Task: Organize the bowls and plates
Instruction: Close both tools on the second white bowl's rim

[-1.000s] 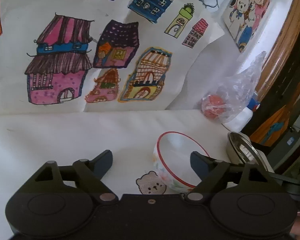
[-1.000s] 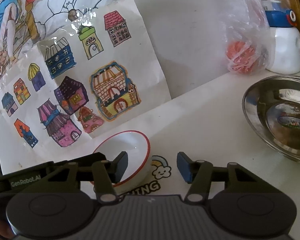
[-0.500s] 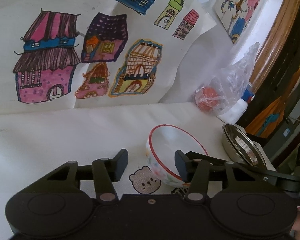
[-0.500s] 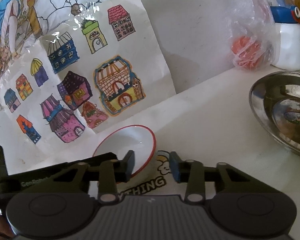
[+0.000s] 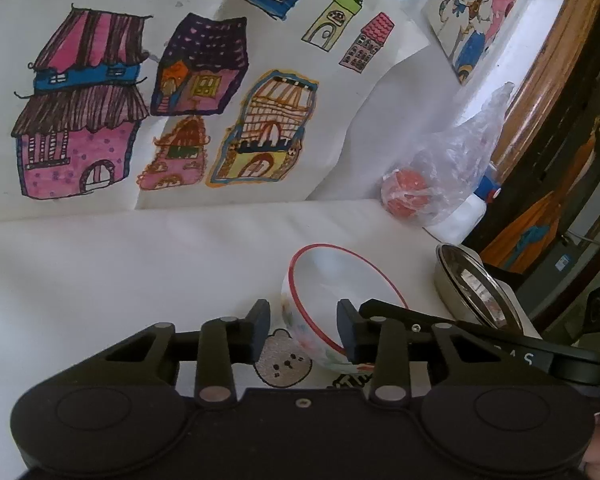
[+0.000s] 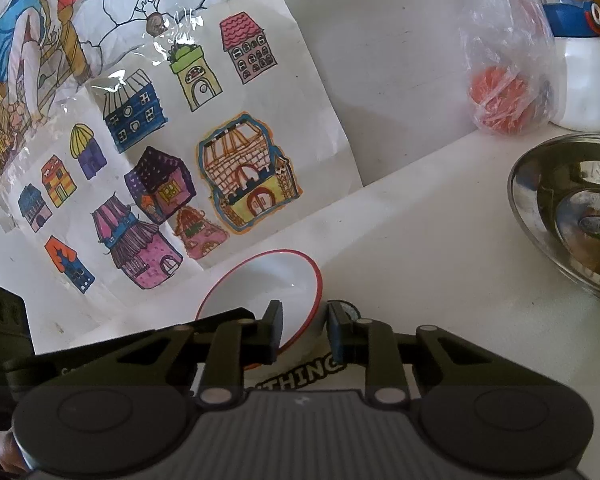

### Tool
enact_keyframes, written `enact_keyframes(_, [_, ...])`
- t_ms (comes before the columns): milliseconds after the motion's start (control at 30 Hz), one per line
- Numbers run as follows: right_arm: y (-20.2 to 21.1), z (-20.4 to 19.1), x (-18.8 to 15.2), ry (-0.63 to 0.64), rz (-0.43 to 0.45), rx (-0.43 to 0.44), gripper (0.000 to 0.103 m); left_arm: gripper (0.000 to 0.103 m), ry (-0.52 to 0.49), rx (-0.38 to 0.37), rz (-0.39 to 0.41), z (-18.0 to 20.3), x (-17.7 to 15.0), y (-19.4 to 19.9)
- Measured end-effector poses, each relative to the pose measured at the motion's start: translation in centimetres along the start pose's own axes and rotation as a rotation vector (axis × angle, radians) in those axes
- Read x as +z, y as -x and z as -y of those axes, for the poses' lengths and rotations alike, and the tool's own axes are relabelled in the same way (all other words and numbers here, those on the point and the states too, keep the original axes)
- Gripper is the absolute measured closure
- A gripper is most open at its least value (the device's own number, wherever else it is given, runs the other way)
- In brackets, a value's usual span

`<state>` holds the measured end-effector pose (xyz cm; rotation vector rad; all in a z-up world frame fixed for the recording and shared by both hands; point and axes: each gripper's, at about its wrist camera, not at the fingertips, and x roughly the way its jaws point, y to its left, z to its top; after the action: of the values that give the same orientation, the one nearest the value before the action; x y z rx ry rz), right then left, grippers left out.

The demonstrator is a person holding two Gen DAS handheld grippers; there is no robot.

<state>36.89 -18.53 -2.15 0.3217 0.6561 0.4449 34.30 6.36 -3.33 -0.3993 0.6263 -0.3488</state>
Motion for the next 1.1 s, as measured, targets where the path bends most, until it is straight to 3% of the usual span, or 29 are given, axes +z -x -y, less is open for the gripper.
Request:
enact_keyframes(600, [0.3,-0.4,-0.3,0.031,0.03,-0.013,0.085,0.076,-0.01,0.001,0.003,0.0,0.0,-0.1])
enact_keyframes(733, [0.4,-0.6,-0.5,0.037,0.04,-0.01,0.087,0.082,-0.019,0.018,0.029,0.0,0.0,0.3])
enact_keyframes(1100, [0.9,-1.3,-0.6,0.068,0.078,-0.026,0.092,0.083,-0.013,0.032,0.056,0.1,0.0,0.9])
